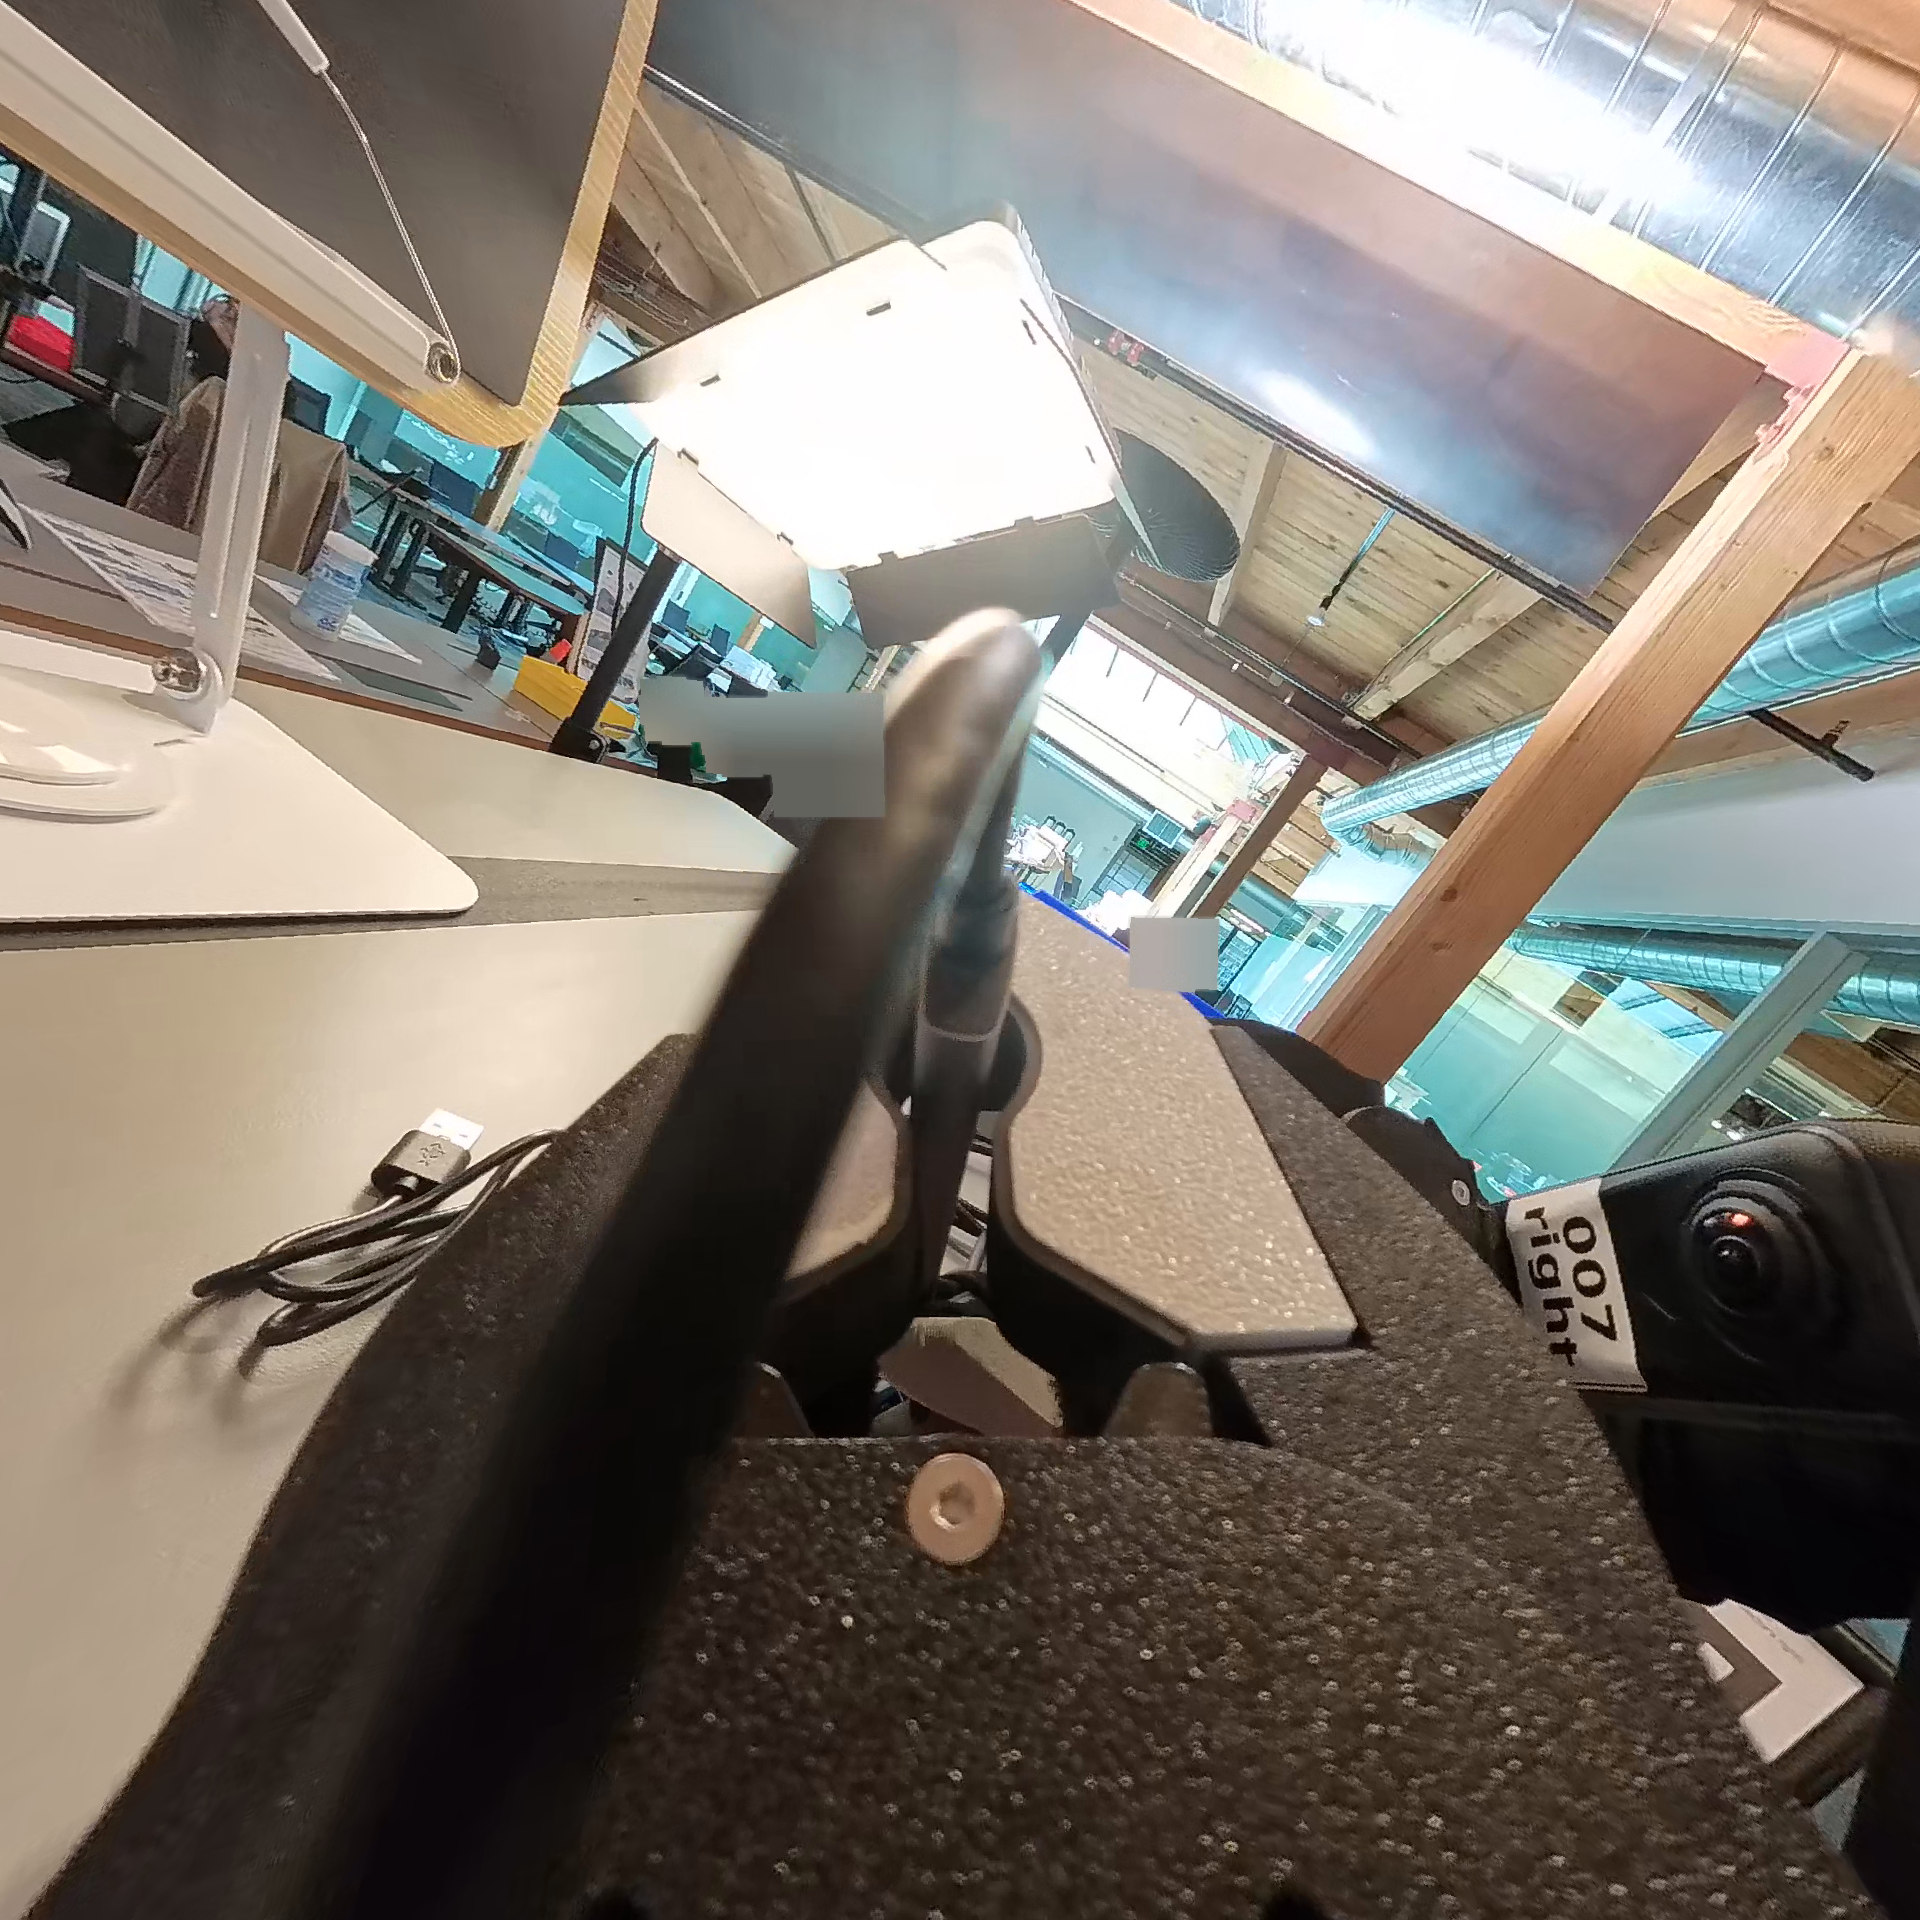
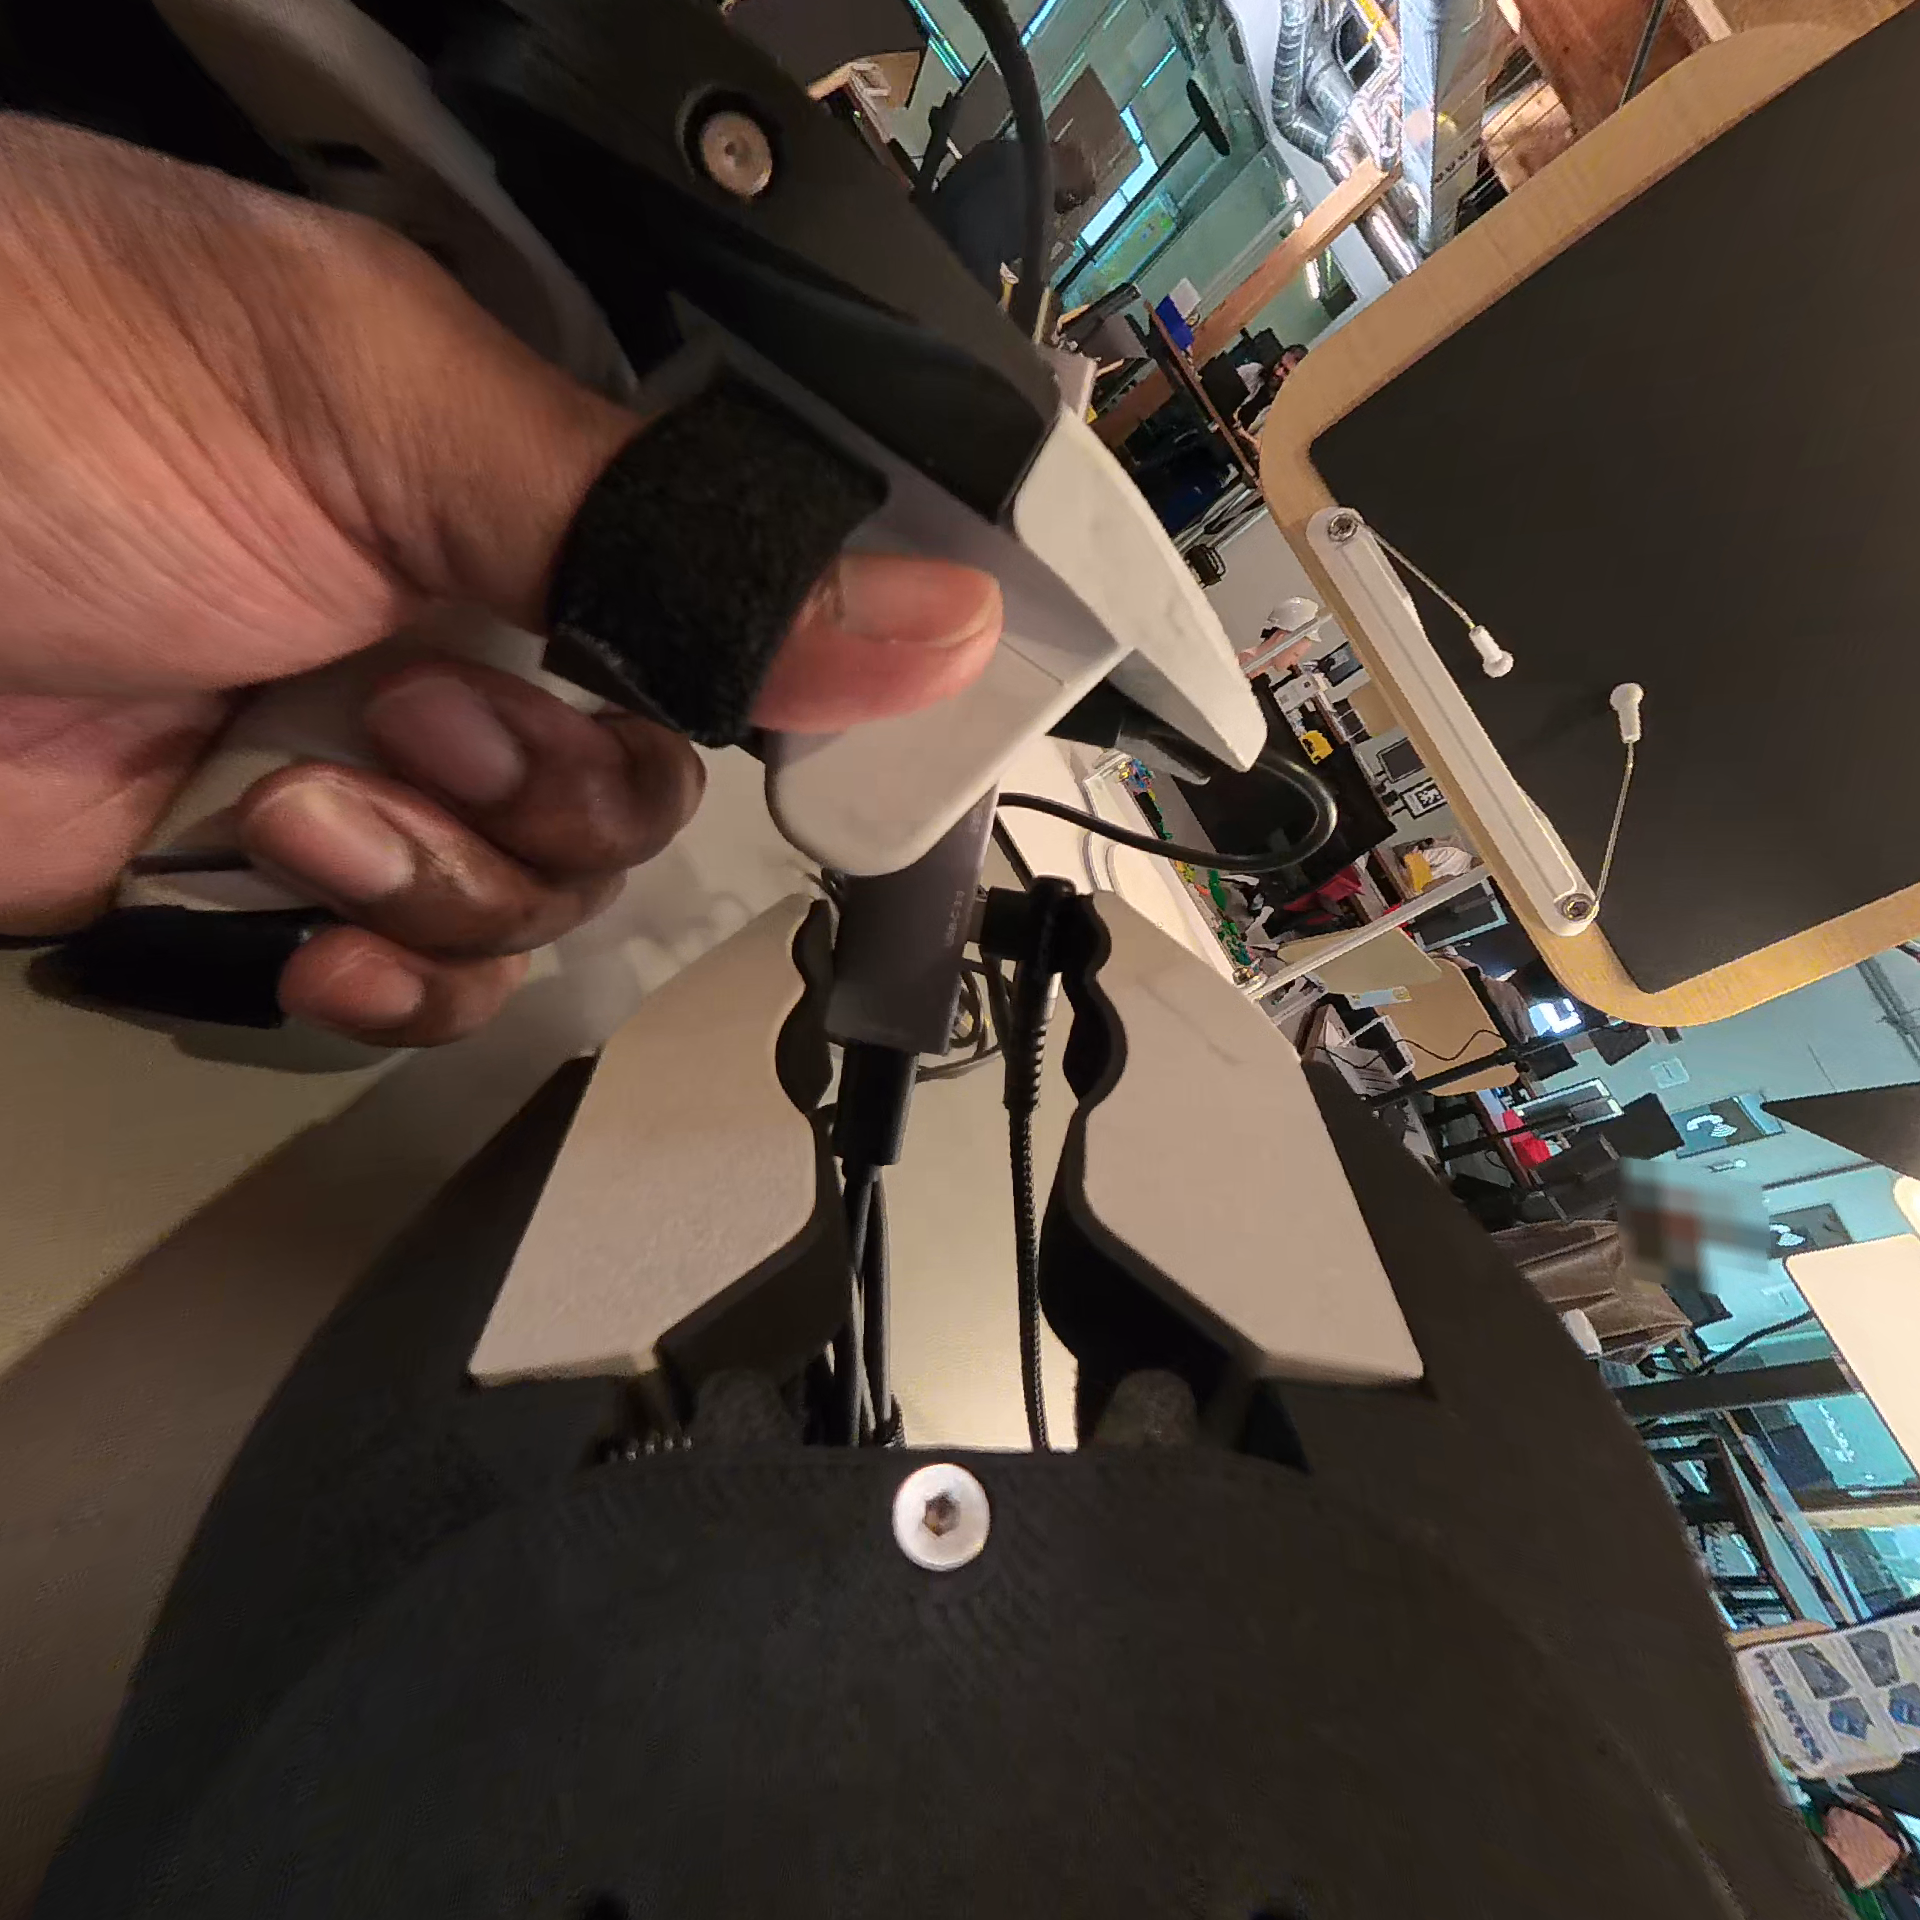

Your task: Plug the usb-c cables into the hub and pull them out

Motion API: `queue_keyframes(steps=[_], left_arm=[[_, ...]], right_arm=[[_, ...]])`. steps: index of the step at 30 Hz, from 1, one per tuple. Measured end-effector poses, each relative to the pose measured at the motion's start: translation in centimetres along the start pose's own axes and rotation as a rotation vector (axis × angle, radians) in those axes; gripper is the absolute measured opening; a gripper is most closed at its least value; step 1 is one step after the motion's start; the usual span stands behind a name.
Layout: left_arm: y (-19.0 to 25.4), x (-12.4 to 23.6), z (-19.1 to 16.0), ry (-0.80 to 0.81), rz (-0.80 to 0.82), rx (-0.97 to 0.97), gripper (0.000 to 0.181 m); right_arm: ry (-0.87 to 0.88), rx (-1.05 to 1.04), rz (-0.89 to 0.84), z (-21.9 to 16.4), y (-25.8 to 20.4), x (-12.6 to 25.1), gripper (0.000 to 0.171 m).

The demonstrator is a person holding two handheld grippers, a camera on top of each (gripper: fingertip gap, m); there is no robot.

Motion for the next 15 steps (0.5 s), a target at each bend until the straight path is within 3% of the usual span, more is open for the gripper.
queue_keyframes(steps=[1, 15], left_arm=[[0.01, 0.02, 0.00, 0.001, -0.002, 0.000, 0.006], [-0.21, -0.18, -0.13, -0.031, 0.018, 0.022, 0.011]], right_arm=[[0.004, 0.013, 0.002, -0.01, 0.01, 0.02, 0.043], [-0.004, -0.017, -0.016, -0.55, -0.03, -0.19, 0.042]])
Point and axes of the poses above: each gripper's, where its closed fingertips meet, x back along the fingers, z out of its top, y = z × x across the jaws, the point moved 10 cm from there along x, back along the fingers, and after that the axes turned 11 degrees about y, right-handed, at the moved point
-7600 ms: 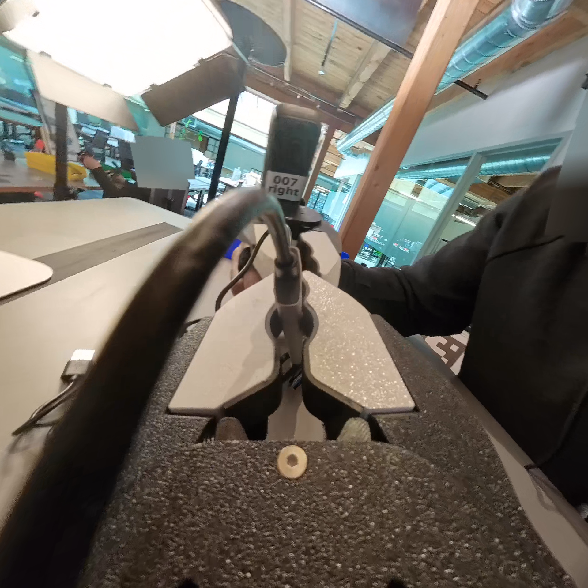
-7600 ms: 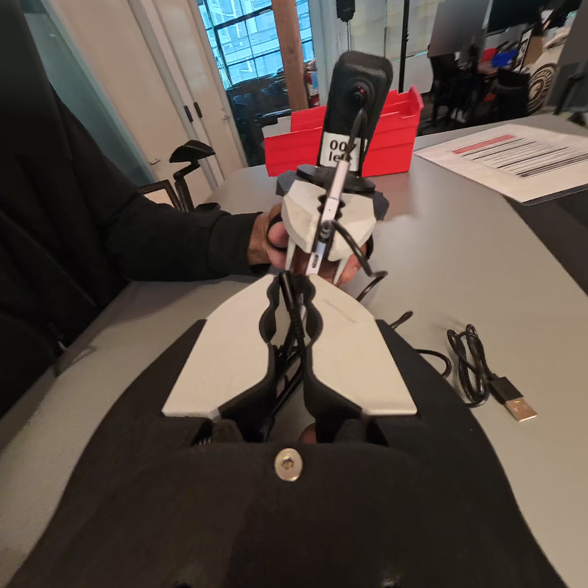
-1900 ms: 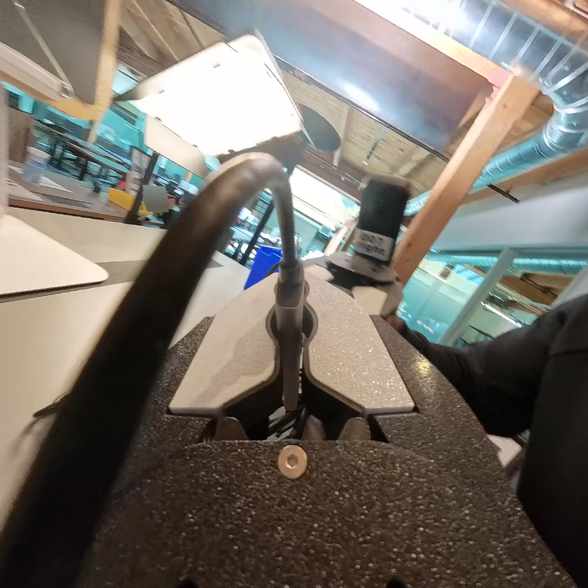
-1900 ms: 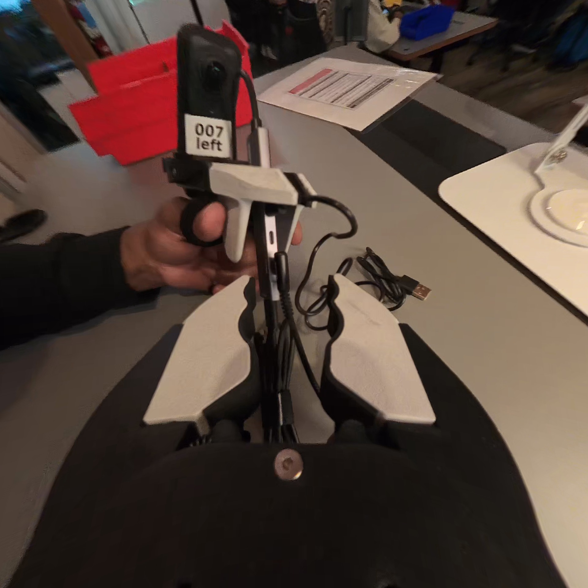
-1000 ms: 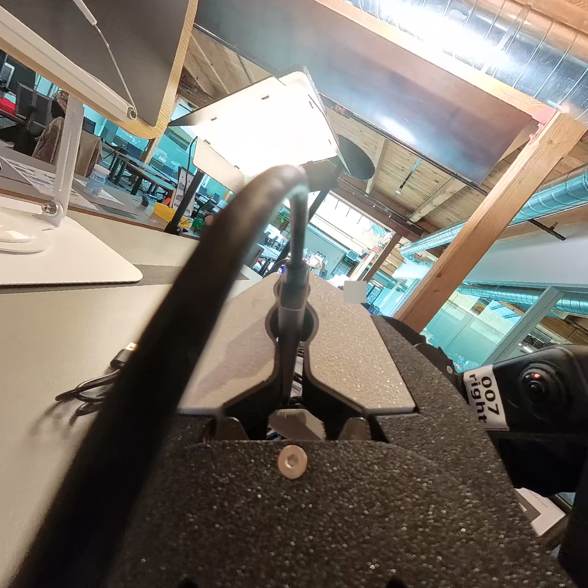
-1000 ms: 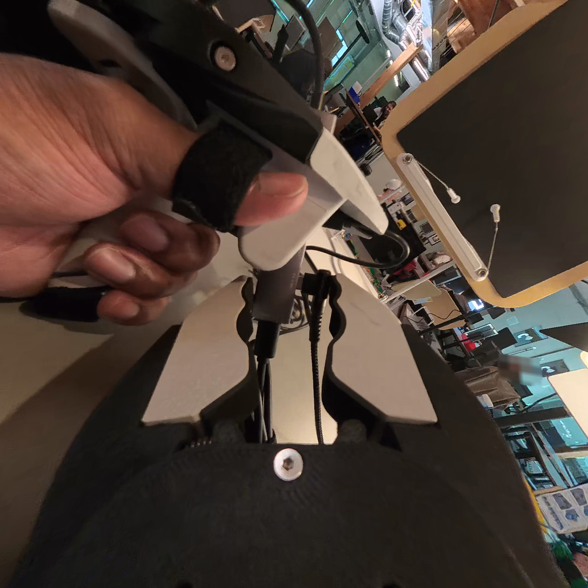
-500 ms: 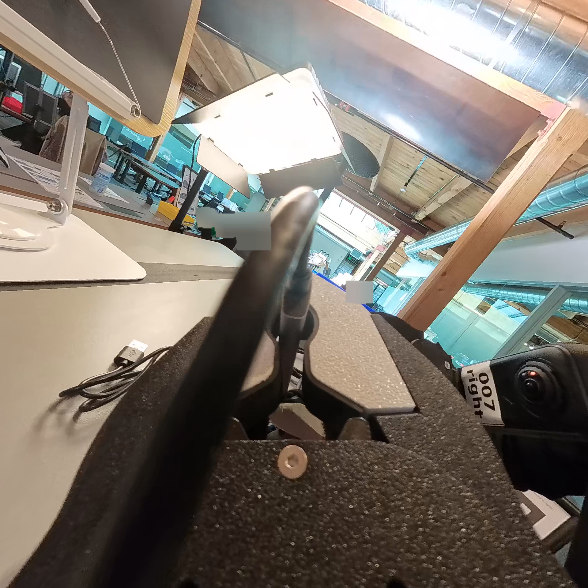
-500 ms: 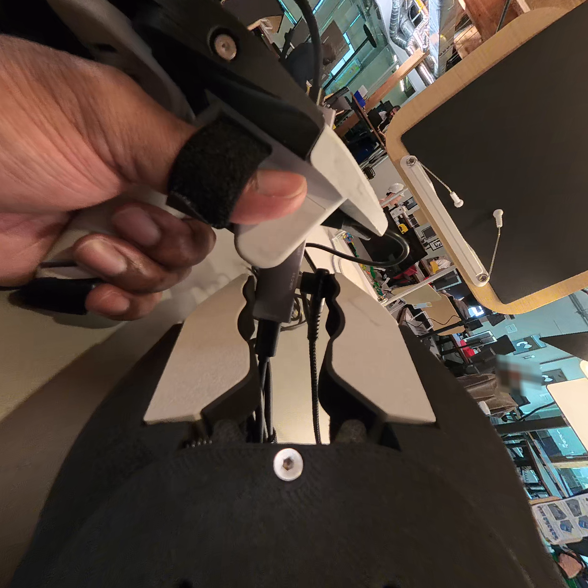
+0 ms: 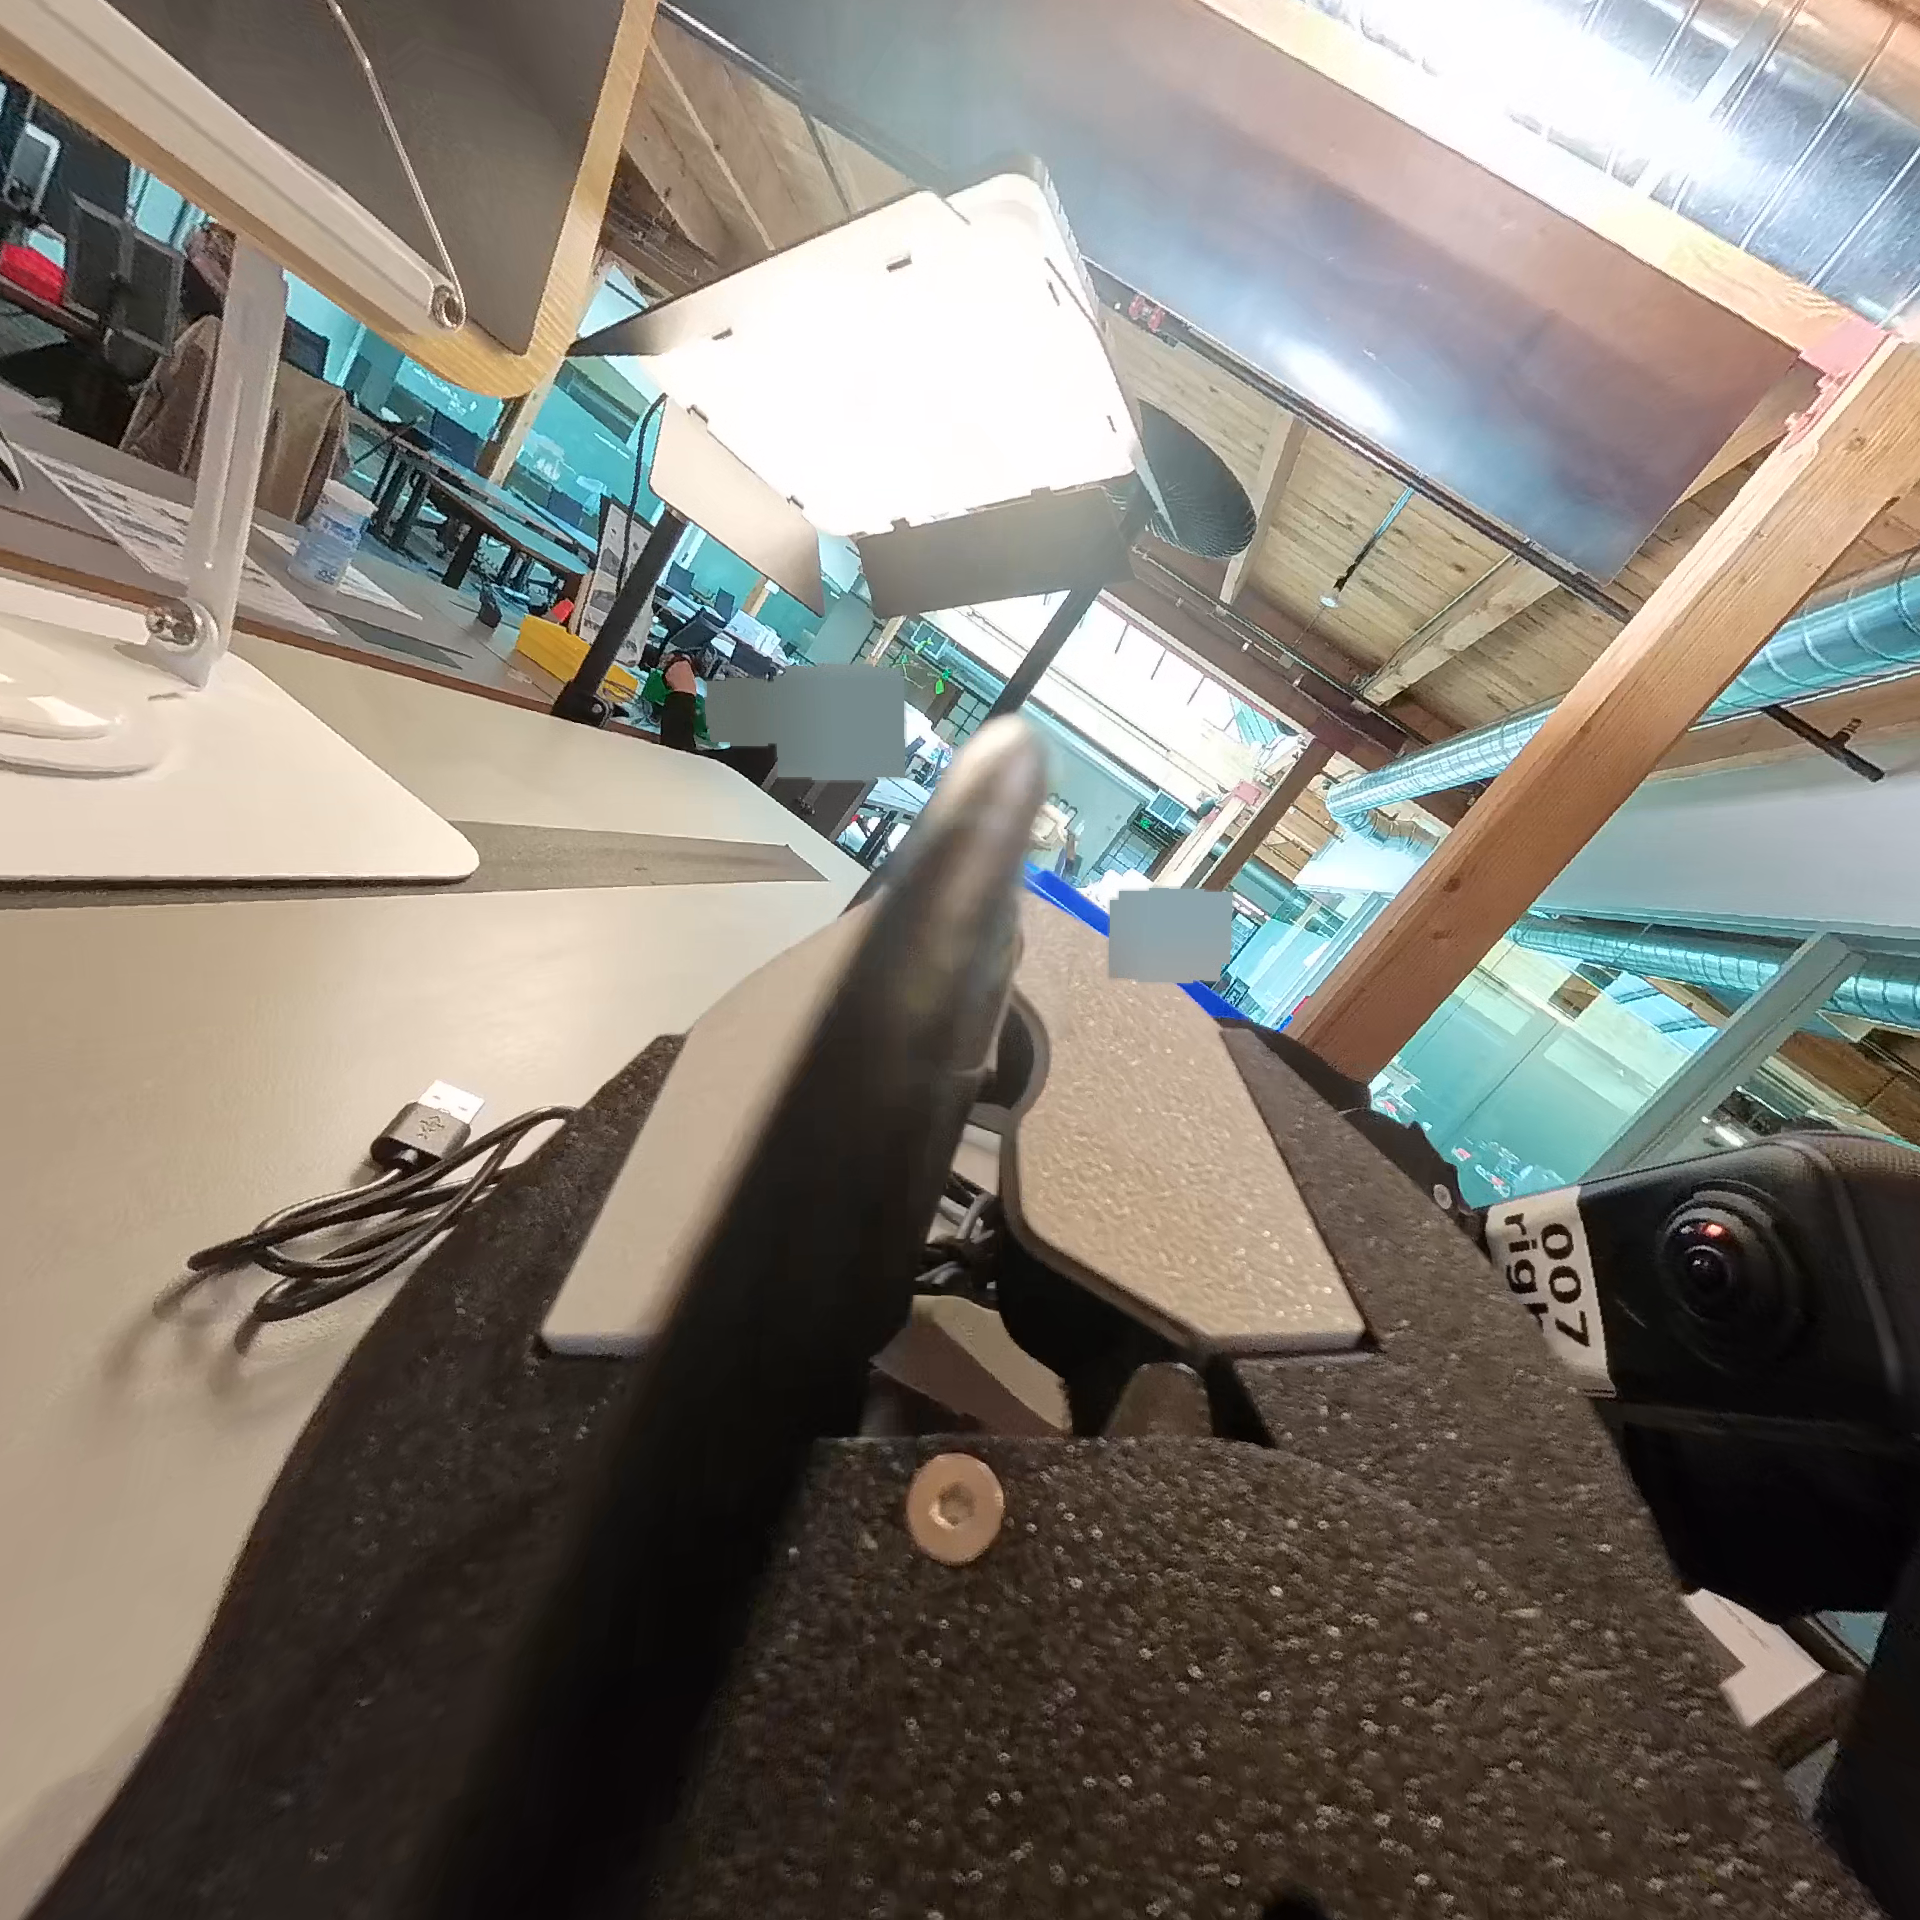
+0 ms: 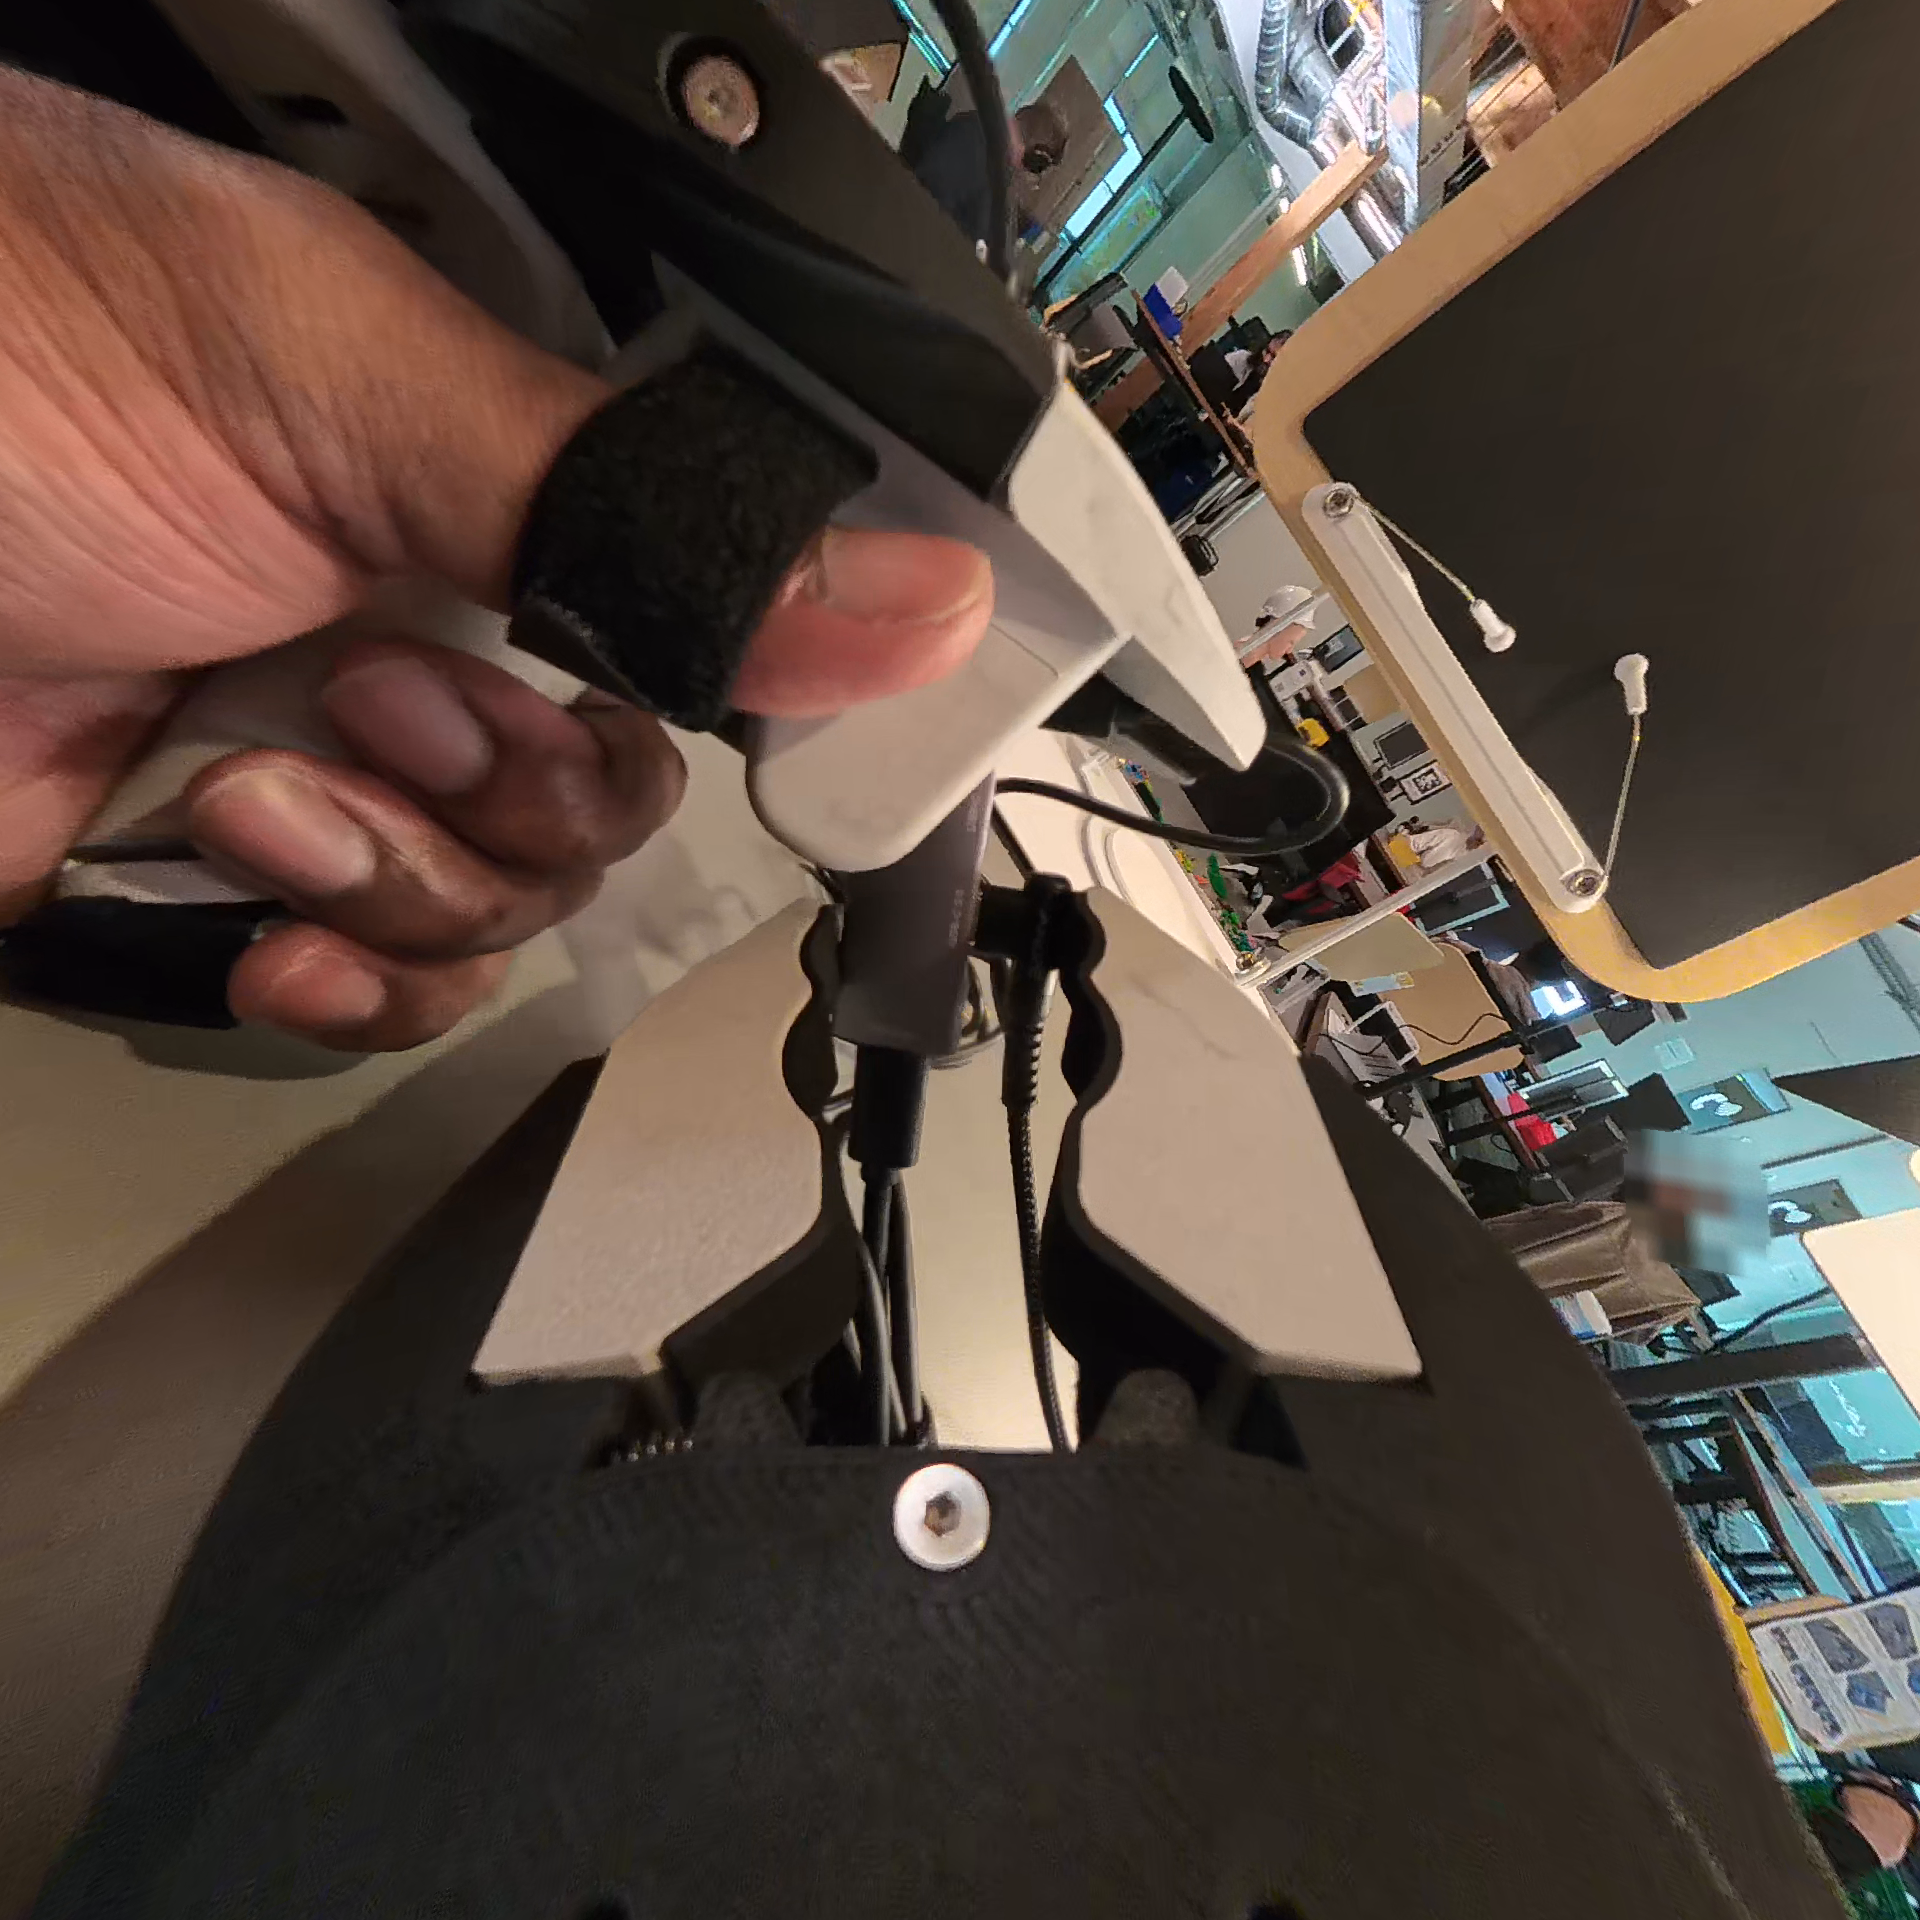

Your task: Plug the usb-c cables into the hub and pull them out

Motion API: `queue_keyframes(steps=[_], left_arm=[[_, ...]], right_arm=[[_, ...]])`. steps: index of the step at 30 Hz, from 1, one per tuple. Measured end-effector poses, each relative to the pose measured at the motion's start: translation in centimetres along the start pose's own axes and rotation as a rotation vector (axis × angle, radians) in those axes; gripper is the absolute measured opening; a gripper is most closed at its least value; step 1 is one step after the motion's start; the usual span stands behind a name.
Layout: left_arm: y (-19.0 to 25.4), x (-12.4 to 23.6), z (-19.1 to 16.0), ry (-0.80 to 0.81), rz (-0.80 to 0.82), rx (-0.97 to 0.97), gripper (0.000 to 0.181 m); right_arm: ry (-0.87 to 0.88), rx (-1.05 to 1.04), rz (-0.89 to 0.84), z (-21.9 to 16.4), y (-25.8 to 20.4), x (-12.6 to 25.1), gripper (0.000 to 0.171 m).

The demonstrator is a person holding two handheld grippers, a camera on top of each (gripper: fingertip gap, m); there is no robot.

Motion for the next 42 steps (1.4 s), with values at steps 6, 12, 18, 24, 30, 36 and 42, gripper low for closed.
queue_keyframes(steps=[6, 12, 18, 24, 30, 36, 42], left_arm=[[-0.1, -0.4, -0.3, -0.050, 0.046, -0.009, 0.042], [-0.3, 0.7, 0.9, 0.033, 0.163, -0.116, 0.047], [-0.3, 3.6, 3.7, 0.128, 0.360, -0.426, 0.047], [0.4, 4.2, 4.1, 0.030, 0.432, -0.627, 0.044], [2.6, 6.6, 3.6, -0.065, 0.537, -0.901, 0.045], [1.8, 6.4, 4.1, -0.079, 0.593, -0.849, 0.044], [1.3, 6.6, 4.7, -0.049, 0.606, -0.822, 0.044]], right_arm=[[-0.049, -0.015, -0.020, -0.9, 0.4, -0.4, 0.041], [-0.066, -0.094, -0.014, -1.7, 1.2, -0.6, 0.041], [-0.064, -0.159, -0.001, -2.0, 1.8, -0.6, 0.041], [-0.056, -0.162, 0.008, -2.1, 1.8, -0.5, 0.041], [-0.053, -0.152, 0.004, -2.3, 1.9, -0.3, 0.041], [-0.047, -0.126, -0.001, -2.2, 1.7, -0.3, 0.041], [-0.039, -0.096, -0.027, -2.1, 1.7, 0.0, 0.040]])
Point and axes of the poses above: each gripper's, where its closed fingertips meet, x back along the fingers, z out of its top, y = z × x across the jaws, the point moved 10 cm from there along x, back along the fingers, and after that the axes turned 11 degrees about y, right-handed, at the moved point
